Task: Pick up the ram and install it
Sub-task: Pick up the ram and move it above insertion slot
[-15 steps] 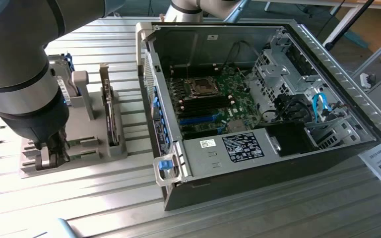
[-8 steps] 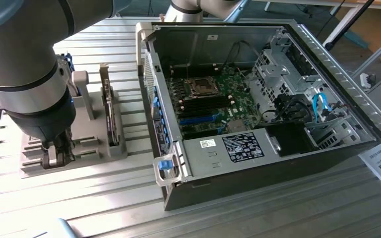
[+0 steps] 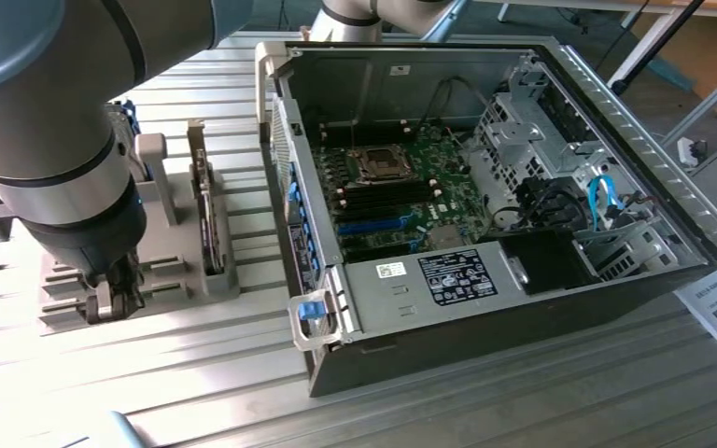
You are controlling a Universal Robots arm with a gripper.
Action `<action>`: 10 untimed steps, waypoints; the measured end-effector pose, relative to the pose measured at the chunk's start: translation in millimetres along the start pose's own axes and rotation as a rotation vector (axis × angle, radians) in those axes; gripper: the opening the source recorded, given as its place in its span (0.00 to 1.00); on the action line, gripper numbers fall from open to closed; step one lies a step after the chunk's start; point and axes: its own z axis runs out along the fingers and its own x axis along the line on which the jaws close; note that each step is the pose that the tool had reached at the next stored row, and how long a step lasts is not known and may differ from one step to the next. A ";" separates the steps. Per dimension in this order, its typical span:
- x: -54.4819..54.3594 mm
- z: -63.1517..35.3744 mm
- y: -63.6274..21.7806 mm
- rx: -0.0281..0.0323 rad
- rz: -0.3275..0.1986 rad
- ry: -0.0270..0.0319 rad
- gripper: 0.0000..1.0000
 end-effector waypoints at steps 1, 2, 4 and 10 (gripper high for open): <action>0.0 0.1 0.0 0.0001 0.000 -0.0001 0.31; -0.1 0.2 -0.1 0.0002 0.000 -0.0002 0.31; -4.6 0.6 -0.2 0.0001 0.000 -0.0002 0.31; -9.0 7.2 -0.4 0.0003 0.000 -0.0003 0.31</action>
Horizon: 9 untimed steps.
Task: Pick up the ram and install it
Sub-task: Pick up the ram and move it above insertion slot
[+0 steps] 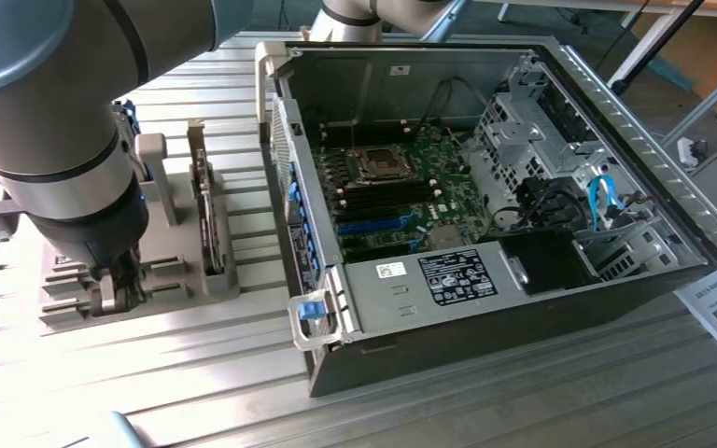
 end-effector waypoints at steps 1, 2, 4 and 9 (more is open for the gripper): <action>-0.3 2.2 0.0 -0.0001 0.000 0.0001 0.31; -0.6 4.3 0.0 -0.0001 0.000 0.0001 0.31; -1.2 7.2 0.0 -0.0002 0.000 0.0002 0.31; -5.0 9.4 0.7 0.0009 -0.007 0.0006 0.31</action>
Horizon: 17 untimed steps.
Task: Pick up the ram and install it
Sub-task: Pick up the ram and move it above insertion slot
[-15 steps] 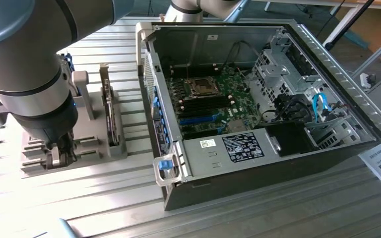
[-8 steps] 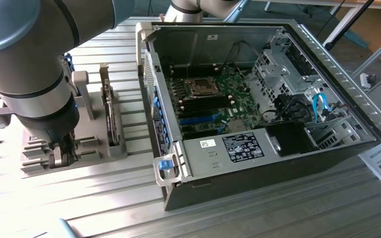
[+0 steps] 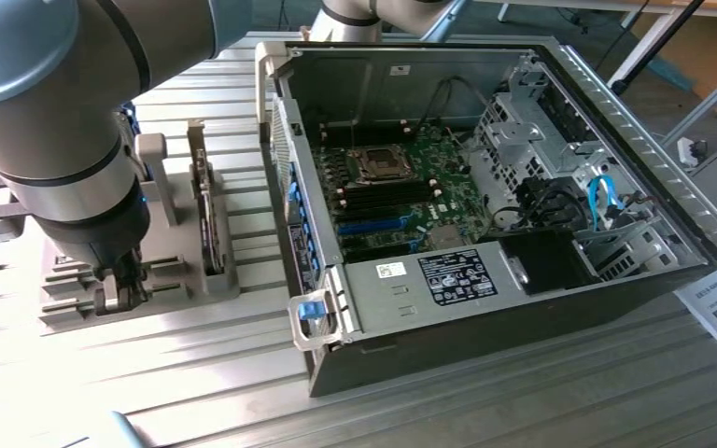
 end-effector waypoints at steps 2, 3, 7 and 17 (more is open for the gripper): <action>-0.1 0.0 0.0 0.0000 0.000 0.0000 0.31; -0.1 -0.1 0.0 0.0000 0.000 0.0000 0.31; -0.2 0.0 0.0 0.0001 0.000 0.0012 0.31; -0.2 0.0 0.0 0.0007 0.000 0.0175 0.31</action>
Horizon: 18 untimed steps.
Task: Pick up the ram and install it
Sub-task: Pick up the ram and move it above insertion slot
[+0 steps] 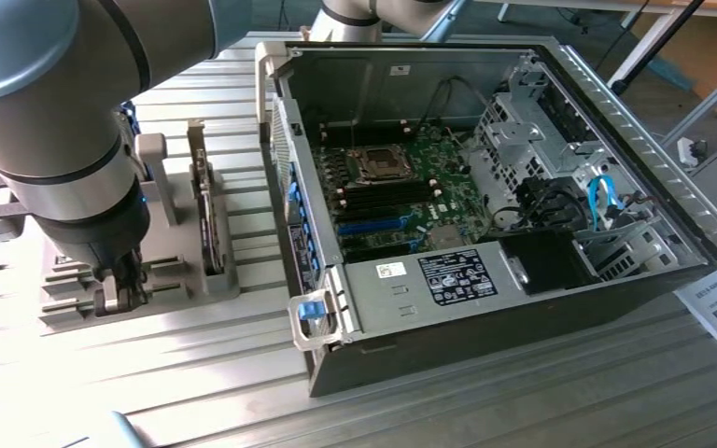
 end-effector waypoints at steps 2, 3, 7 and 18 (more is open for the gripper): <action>0.0 0.0 0.0 0.0001 0.000 0.0004 0.31; 0.0 0.0 0.0 0.0001 0.000 0.0005 0.31; 0.0 3.3 0.0 0.0001 0.000 0.0005 0.31; -0.1 7.7 -0.1 0.0000 0.000 0.0005 0.31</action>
